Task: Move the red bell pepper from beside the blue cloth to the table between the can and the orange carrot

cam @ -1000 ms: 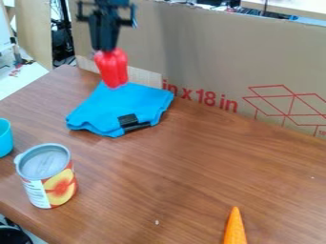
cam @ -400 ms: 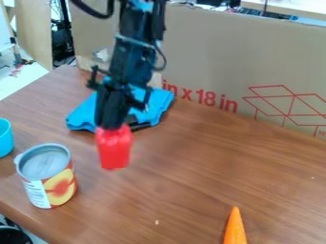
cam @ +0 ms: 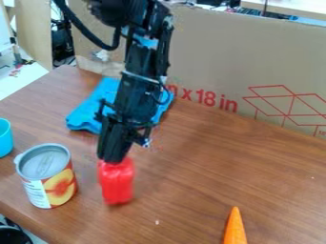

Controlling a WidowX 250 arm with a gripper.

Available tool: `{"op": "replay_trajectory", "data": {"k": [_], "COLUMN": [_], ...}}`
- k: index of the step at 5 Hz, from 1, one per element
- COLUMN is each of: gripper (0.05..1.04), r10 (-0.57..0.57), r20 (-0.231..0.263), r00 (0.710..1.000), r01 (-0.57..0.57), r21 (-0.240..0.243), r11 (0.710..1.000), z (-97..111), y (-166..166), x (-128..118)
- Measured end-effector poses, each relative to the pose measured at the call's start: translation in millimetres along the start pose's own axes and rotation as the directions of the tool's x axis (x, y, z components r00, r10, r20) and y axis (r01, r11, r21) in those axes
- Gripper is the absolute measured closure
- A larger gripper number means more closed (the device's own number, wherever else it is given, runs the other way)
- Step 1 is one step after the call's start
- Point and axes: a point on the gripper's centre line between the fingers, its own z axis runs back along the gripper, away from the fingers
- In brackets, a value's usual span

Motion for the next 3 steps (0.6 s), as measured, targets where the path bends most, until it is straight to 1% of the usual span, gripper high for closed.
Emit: {"op": "replay_trajectory", "data": {"k": [1, 2, 3], "gripper": [0.978, 0.977, 0.94], "r10": [-0.057, -0.079, -0.08], "r20": [-0.014, -0.009, -0.009], "r00": [0.998, 0.997, 0.997], "r01": [0.058, 0.08, 0.08], "r21": [0.031, 0.045, 0.045], "r11": [0.998, 0.996, 0.996], "z": [-1.9, -4.3, -6.9], "y": [-14.1, -20.4, -21.2], "x": [7.2, 6.0, 2.5]}}
